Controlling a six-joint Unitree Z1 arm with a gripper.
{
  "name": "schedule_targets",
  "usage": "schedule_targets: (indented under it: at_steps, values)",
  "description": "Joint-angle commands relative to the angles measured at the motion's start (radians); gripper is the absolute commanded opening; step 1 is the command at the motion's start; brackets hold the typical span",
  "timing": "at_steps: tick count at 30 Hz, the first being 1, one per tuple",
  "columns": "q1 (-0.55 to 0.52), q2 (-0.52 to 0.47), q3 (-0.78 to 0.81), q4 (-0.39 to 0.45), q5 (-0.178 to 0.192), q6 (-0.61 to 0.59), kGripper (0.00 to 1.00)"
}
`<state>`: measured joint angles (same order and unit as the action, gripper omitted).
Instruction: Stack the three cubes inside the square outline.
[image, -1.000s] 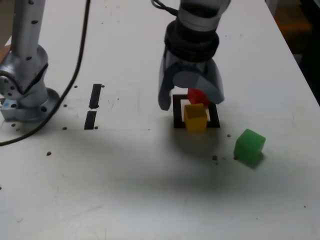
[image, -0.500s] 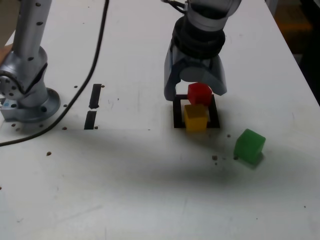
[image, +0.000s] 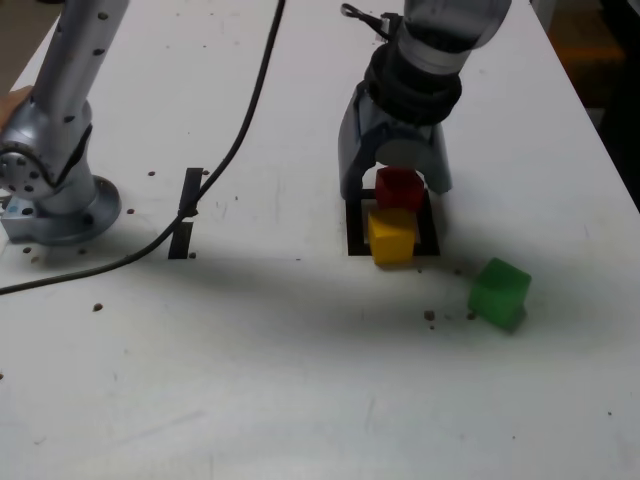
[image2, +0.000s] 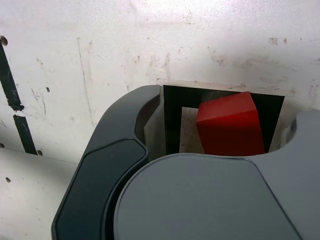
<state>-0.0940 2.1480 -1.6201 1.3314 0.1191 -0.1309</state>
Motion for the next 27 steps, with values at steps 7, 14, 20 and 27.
schedule_targets:
  at_steps: [7,14,20,27]
  values:
    - [0.002,0.0,0.018,-0.094,-0.031,0.033,0.61]
    - [0.002,0.013,0.009,-0.102,-0.034,0.035,0.47]
    - [0.002,-0.007,0.006,-0.08,-0.015,0.026,0.24]
    - [-0.021,-0.076,-0.019,-0.071,0.041,0.021,0.15]
